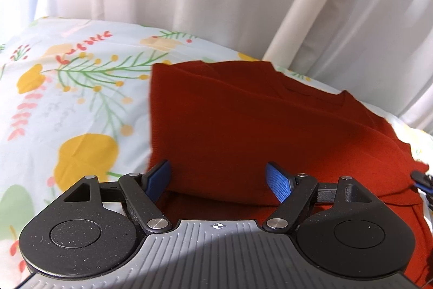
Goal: Fold small clothes
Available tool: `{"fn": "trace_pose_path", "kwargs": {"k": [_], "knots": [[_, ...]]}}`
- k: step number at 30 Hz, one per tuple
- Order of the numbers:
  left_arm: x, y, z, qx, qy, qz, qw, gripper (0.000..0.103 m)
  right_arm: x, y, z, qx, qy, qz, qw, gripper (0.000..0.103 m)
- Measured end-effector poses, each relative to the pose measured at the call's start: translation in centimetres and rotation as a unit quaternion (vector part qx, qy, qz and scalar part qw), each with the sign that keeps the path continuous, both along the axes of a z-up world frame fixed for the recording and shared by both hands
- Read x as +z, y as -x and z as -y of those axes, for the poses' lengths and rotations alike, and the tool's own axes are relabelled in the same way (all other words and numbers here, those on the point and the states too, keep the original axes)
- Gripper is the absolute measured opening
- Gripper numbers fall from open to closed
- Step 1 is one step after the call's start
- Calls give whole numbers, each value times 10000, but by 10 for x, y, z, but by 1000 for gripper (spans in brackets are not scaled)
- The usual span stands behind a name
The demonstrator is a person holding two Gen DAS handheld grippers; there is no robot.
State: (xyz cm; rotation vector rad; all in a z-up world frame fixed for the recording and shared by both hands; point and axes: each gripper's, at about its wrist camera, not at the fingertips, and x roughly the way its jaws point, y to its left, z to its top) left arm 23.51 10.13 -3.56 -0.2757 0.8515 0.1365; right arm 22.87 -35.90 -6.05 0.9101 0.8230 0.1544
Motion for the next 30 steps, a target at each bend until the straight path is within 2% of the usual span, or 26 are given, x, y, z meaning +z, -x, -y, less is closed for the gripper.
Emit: {"fn": "trace_pose_path", "kwargs": {"k": [3, 5, 8, 10, 12, 13, 16, 17, 18, 19, 20, 21, 24, 26, 30], "knots": [[-4, -1, -2, 62, -71, -100, 9999, 83, 2, 4, -6, 166, 870, -161, 9959, 4], [-7, -3, -2, 65, -113, -172, 9998, 85, 1, 2, -13, 253, 1165, -178, 9927, 4], [-10, -5, 2, 0, -276, -229, 9994, 87, 9, -3, -32, 502, 1962, -65, 9793, 4], [-12, -5, 7, -113, -492, -285, 9983, 88, 14, -4, -45, 695, 2539, 13, 9647, 3], [-15, -5, 14, -158, -944, -438, 9944, 94, 17, -5, -59, 929, 3127, 133, 9452, 4], [-18, -4, 13, -88, -1063, -520, 9929, 100, 18, -2, -62, 1048, 3402, 193, 9343, 4], [-16, 6, -8, 406, -417, -705, 9958, 98, 21, 2, -81, 1270, 4234, 292, 8965, 6], [-14, 12, -13, 531, -287, -771, 9952, 92, 24, 6, -83, 1268, 4391, 280, 8890, 9], [-11, 19, -16, 569, -258, -805, 9948, 89, 28, 12, -83, 1175, 4509, 236, 8845, 18], [-7, 28, -19, 562, -245, -809, 9948, 86, 33, 19, -80, 1051, 4609, 228, 8809, 22], [-3, 41, -20, 507, -177, -761, 9957, 86, 37, 28, -75, 985, 4636, 261, 8802, 28], [3, 56, -22, 428, -59, -675, 9968, 86, 42, 41, -67, 1011, 4506, 316, 8864, 31], [18, 109, -26, 269, 289, -536, 9978, 88, 52, 87, -35, 1523, 3518, 391, 9228, 34], [26, 144, -29, 308, 474, -520, 9970, 93, 52, 123, -13, 1763, 2961, 105, 9387, 35], [28, 192, -39, 457, 944, -838, 9910, 94, 55, 191, 26, 1897, 2540, -367, 9477, 38]]}}
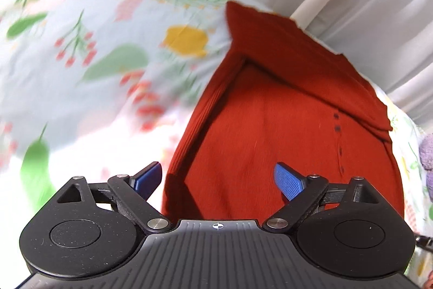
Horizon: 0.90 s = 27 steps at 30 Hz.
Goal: Fold small clothes
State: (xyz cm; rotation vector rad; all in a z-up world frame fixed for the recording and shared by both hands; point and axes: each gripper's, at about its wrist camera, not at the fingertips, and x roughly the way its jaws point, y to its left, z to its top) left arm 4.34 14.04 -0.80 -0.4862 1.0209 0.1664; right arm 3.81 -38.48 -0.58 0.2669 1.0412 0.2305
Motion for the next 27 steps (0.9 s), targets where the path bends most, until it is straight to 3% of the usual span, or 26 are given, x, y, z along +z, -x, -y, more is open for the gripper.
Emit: {"fn": "trace_pose_path", "kwargs": {"k": [4, 8, 13, 20, 27], "knots": [[-3, 17, -5, 162, -52, -309, 9994, 92, -9, 32, 17, -198, -196, -388, 9989, 38], [-7, 27, -2, 183, 75, -509, 9985, 80, -24, 44, 16, -192, -522, -595, 9967, 38], [-13, 32, 10, 33, 9, -764, 9971, 62, -29, 51, 10, 45, -742, -530, 9958, 38], [-13, 32, 25, -157, -480, -1007, 9936, 43, -27, 52, 8, 161, -660, -468, 9966, 36], [-11, 38, 26, -217, -454, -1079, 9929, 23, -28, 50, 9, 112, -591, -586, 9965, 13]]}}
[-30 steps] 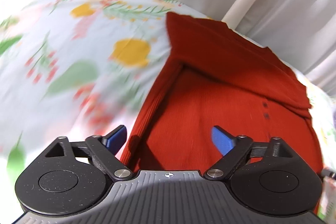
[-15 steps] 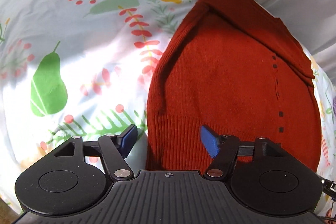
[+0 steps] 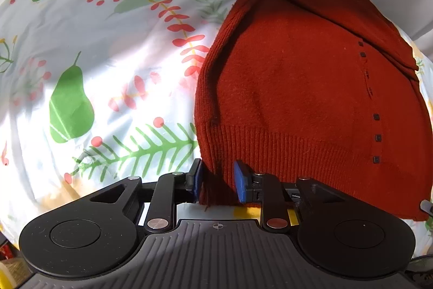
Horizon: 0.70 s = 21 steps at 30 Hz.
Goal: Fold small clothes
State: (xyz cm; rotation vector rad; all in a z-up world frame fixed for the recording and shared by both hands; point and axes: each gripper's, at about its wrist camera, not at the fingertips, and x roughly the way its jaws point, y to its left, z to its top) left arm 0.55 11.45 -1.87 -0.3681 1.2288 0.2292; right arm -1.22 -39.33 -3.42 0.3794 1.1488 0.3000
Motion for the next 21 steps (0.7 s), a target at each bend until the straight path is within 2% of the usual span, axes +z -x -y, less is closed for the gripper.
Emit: {"fn": "trace_pose_path", "kwargs": {"k": [2, 5, 9, 14, 18, 21], "knots": [[0, 2, -3, -11, 86, 29, 10000, 11, 0, 0, 1, -38, -3, -27, 10000, 9], [-1, 5, -8, -16, 236, 94, 9997, 8, -1, -1, 3, -74, -64, -58, 9999, 5], [5, 9, -18, 78, 568, 341, 9978, 7, -1, -2, 9, -204, -463, -148, 9986, 5], [34, 6, -34, 377, 1228, 1103, 9856, 6, 5, -5, 22, -535, -1414, -205, 9883, 5], [63, -13, -50, 655, 1246, 1761, 9743, 6, 24, -16, 23, -685, -1772, 243, 9815, 4], [74, -39, -57, 641, 1165, 2111, 9684, 6, 39, -33, 21, -794, -1878, 584, 9773, 4]]}}
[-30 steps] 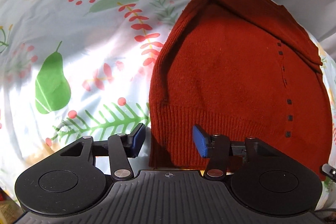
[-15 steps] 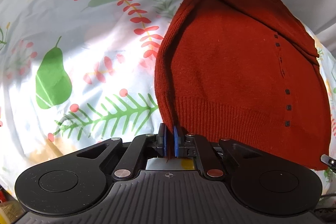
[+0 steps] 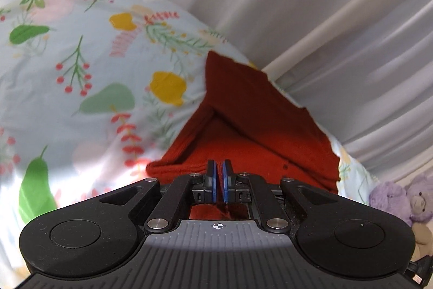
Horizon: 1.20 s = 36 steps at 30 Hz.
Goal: Fold small clothes
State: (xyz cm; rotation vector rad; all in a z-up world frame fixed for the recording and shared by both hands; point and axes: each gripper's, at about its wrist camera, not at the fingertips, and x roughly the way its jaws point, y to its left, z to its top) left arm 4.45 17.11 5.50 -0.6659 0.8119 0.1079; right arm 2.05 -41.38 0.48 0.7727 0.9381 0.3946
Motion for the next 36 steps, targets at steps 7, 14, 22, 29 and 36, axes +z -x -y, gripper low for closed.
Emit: {"fn": "trace_pose_path", "kwargs": {"k": [7, 14, 22, 29, 36], "knots": [[-20, -75, 5, 220, -860, -291, 9956, 6, 12, -58, -15, -557, 667, 612, 9943, 4], [-52, -91, -3, -55, -1104, -328, 9933, 9, 0, -93, -36, -599, 1905, 792, 9767, 11], [-74, -106, 20, -1305, -1719, -231, 9762, 52, -14, -107, -42, 415, 2492, 1028, 9621, 42], [-95, -114, 30, -1560, -1959, -441, 9671, 26, -33, -118, -62, 1022, 2820, 771, 9508, 31], [-87, -108, 36, -1685, -2165, -367, 9609, 16, -32, -115, -65, 1029, 2981, 846, 9452, 10]]}}
